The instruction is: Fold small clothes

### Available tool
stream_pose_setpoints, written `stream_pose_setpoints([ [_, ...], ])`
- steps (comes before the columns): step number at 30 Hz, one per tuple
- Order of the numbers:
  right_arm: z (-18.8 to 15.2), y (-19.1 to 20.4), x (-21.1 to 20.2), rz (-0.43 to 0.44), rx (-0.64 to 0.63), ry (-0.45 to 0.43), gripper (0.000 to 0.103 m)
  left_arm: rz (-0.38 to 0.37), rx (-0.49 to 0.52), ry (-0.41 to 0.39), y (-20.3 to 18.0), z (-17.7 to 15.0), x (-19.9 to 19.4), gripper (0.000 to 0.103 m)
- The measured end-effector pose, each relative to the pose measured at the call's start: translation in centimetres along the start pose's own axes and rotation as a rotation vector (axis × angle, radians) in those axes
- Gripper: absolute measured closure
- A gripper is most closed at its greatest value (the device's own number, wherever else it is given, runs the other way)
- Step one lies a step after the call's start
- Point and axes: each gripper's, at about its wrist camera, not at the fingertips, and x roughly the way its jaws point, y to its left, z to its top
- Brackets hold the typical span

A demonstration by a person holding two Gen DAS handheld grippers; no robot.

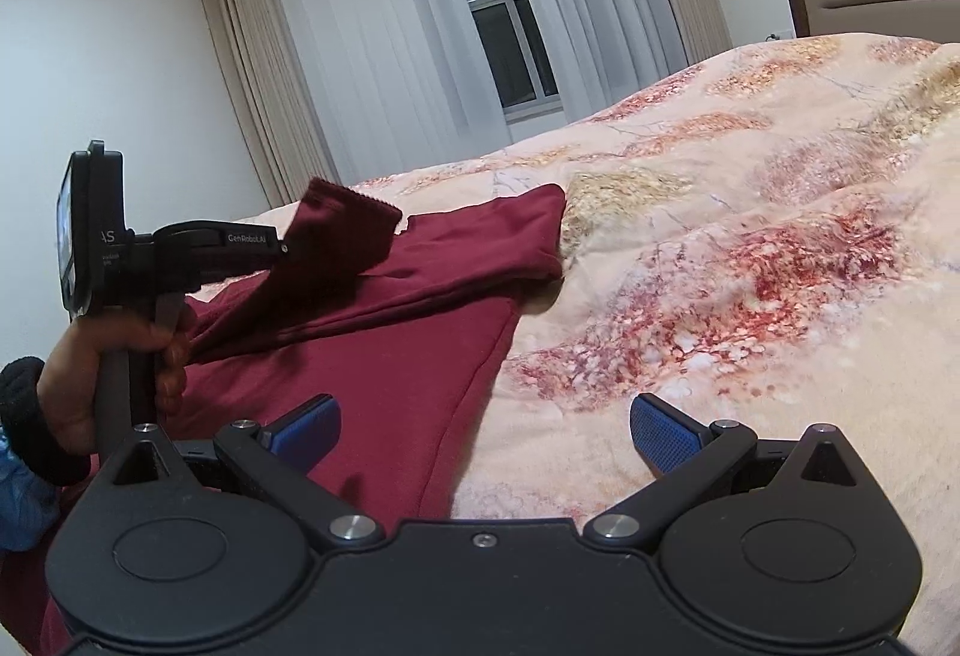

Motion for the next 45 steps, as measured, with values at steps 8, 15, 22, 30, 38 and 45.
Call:
stream_pose_setpoints([
  [8,0.2,0.4,0.3,-0.006,-0.008,0.005,0.000,-0.096,-0.065,0.024,1.0,-0.2,-0.7,0.029],
  [15,0.5,0.9,0.5,0.012,-0.016,0.018,0.000,-0.020,-0.108,0.020,3.0,-0.4,-4.2,0.001],
  [22,3.3,2.2,3.4,0.125,-0.052,0.068,0.001,0.219,-0.129,0.051,7.7,-2.9,-8.0,0.000],
  [30,7.1,4.9,10.8,0.170,-0.071,0.087,0.014,0.331,-0.336,0.015,12.8,-6.1,-10.6,0.000],
  [38,8.4,5.6,17.5,0.080,-0.073,0.173,0.084,0.263,-0.462,-0.050,14.9,-8.1,-11.8,0.000],
  [45,9.1,6.0,16.7,-0.003,-0.172,0.034,0.101,0.261,-0.459,-0.059,14.6,-8.3,-11.7,0.000],
])
